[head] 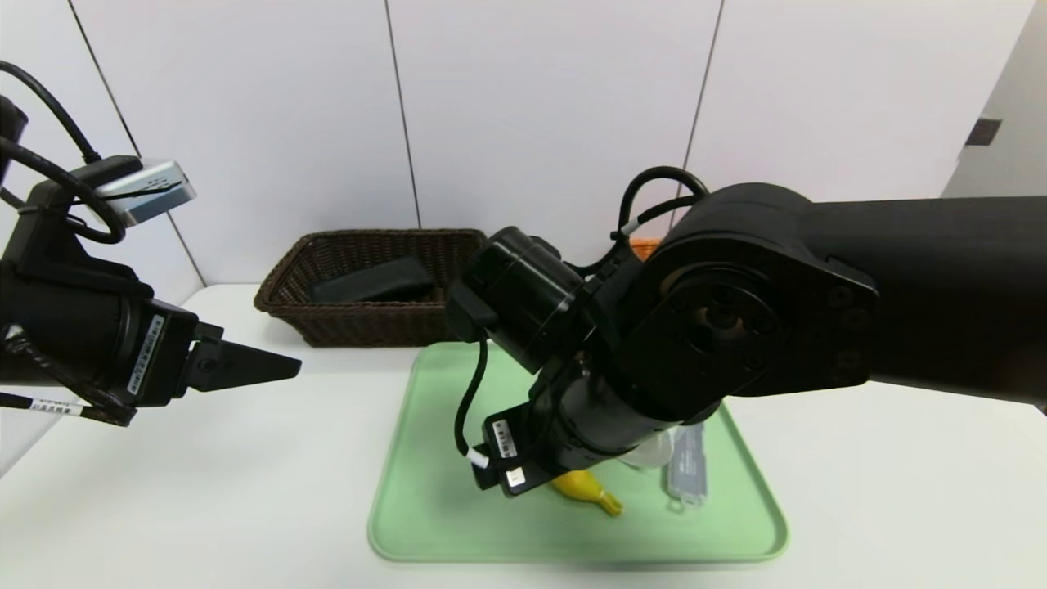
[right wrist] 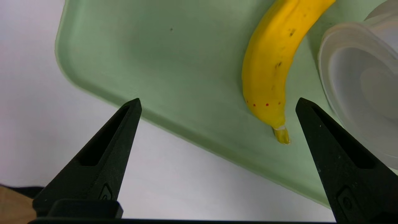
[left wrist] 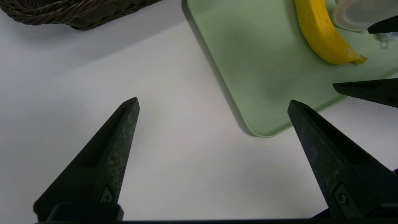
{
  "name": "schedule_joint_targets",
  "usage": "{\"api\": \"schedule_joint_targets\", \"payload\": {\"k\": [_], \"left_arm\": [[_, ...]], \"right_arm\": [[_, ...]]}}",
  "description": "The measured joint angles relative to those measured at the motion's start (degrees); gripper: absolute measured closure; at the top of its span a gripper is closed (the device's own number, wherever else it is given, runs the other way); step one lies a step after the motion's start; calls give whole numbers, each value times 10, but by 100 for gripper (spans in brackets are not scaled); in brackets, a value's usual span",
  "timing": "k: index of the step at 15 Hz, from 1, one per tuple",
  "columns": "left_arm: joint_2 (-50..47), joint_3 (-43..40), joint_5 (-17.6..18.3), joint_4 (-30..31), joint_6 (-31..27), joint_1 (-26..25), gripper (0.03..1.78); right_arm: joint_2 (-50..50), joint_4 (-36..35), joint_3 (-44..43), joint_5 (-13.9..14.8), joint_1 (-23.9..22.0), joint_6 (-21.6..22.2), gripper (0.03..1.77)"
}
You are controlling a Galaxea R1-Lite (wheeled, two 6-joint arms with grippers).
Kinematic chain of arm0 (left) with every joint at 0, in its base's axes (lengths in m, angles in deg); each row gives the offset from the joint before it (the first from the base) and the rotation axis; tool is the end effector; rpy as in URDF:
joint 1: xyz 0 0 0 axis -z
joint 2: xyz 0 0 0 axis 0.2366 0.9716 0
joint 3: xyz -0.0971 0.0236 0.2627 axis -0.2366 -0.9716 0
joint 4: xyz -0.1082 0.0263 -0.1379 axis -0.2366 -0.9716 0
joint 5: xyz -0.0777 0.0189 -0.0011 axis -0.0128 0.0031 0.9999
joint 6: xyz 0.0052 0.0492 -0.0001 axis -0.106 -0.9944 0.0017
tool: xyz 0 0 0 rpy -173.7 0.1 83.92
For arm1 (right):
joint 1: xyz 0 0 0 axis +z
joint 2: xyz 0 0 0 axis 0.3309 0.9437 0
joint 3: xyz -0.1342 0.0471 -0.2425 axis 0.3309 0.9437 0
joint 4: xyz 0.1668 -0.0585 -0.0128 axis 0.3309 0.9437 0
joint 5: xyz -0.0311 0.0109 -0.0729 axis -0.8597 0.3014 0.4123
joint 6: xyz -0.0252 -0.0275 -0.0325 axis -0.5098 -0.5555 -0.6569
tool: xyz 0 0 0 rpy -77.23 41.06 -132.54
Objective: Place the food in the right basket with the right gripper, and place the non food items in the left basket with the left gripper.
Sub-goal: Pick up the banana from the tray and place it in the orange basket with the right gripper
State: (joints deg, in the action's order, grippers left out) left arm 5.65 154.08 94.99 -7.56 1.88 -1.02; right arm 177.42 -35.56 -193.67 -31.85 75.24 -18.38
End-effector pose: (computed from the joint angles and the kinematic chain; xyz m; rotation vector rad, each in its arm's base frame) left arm 0.1869 -0.0532 0.2509 0.0858 0.6554 -0.4543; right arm 0.2123 0.2955 0.1719 -0.1966 1.0450 0.4396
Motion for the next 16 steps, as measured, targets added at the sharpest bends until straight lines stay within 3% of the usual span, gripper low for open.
{"api": "schedule_joint_targets", "payload": {"k": [8, 16], "left_arm": [[-4, -3, 2, 0, 1, 0, 12], [-4, -9, 2, 0, 2, 0, 12]], "right_arm": [[39, -1, -19, 47, -15, 76, 9], [82, -4, -43, 47, -32, 81, 9]]}}
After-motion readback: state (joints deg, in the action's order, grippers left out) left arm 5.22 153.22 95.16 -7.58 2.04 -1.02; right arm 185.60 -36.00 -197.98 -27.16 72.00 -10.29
